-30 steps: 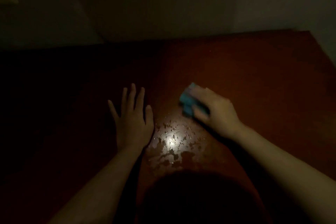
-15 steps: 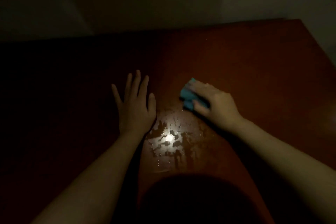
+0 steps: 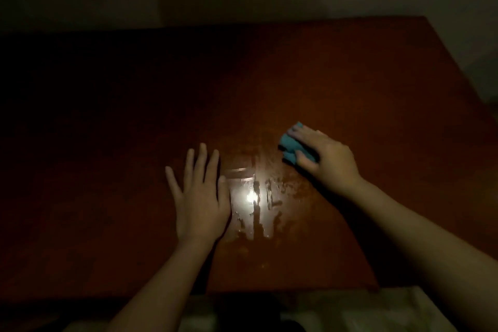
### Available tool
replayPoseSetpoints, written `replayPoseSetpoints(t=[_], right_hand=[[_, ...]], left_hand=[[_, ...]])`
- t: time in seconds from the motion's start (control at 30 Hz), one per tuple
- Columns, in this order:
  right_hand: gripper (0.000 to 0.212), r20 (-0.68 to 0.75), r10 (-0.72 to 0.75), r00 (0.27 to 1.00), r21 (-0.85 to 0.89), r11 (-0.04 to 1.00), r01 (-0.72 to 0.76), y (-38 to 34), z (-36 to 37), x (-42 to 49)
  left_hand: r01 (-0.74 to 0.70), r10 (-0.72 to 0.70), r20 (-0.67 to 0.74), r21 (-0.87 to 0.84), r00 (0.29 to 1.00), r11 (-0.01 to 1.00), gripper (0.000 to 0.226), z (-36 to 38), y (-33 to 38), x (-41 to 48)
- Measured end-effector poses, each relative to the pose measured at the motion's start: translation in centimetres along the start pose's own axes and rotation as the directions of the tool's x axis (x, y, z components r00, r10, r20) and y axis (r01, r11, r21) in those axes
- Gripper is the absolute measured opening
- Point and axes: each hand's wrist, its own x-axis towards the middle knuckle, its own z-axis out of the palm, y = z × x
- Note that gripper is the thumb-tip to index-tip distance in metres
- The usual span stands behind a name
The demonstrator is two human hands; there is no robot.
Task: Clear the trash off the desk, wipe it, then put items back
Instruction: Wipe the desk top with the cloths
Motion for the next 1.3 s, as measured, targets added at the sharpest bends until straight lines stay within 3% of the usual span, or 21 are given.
replayPoseSetpoints(t=[0.1, 0.23, 0.4, 0.53, 0.6, 0.7, 0.8, 0.93, 1.07, 1.3], right_hand=[[0.048, 0.082, -0.118, 0.990, 0.027, 0.993, 0.116, -2.3, 1.9, -3.6], [0.047, 0.204, -0.347, 0.915, 0.145, 0.935, 0.323, -3.0, 1.8, -12.7], [0.050, 0.134, -0.269, 0.954, 0.104, 0.961, 0.257, 1.5, -2.0, -14.1], [0.051, -0.022, -0.030, 0.999, 0.042, 0.999, 0.031, -1.2, -0.1, -9.9], [0.046, -0.010, -0.121, 0.993, 0.049, 0.991, 0.121, -3.1, 1.7, -10.7], [0.047, 0.153, -0.329, 0.932, 0.104, 0.943, 0.316, -3.8, 2.5, -15.1], [0.045, 0.238, -0.401, 0.885, 0.144, 0.915, 0.376, -1.8, 0.7, -17.4], [0.047, 0.231, -0.331, 0.915, 0.149, 0.941, 0.303, 0.5, -0.6, -15.3], [0.051, 0.117, -0.209, 0.971, 0.079, 0.976, 0.201, -0.5, 0.7, -10.9], [0.050, 0.039, -0.129, 0.991, 0.001, 0.992, 0.129, -1.5, 1.5, -4.5]], left_hand=[[0.024, -0.025, 0.015, 0.011, 1.000, 1.000, 0.061, 0.0, 0.0, -2.5], [0.038, -0.038, 0.002, 0.028, 0.999, 0.999, 0.062, -0.6, -0.4, -4.4], [0.054, -0.054, -0.038, -0.006, 0.998, 0.999, 0.060, -0.5, 0.5, -5.0], [0.085, -0.085, -0.033, -0.002, 0.996, 0.996, 0.058, -0.3, 0.5, -5.1], [0.104, -0.104, -0.023, -0.001, 0.994, 0.995, 0.058, -0.3, 0.5, -5.1], [0.113, -0.113, 0.004, 0.002, 0.994, 0.994, 0.059, -0.4, 0.6, -5.0], [0.109, -0.109, 0.026, 0.009, 0.994, 0.994, 0.060, -0.3, 0.7, -4.9], [0.106, -0.107, 0.051, 0.012, 0.993, 0.994, 0.062, -0.4, 0.5, -4.8], [0.068, -0.066, 0.055, -0.025, 0.996, 0.997, 0.065, -0.7, -0.1, -3.8], [0.029, -0.028, 0.005, -0.033, 1.000, 0.999, 0.060, -0.8, -3.4, 3.7]])
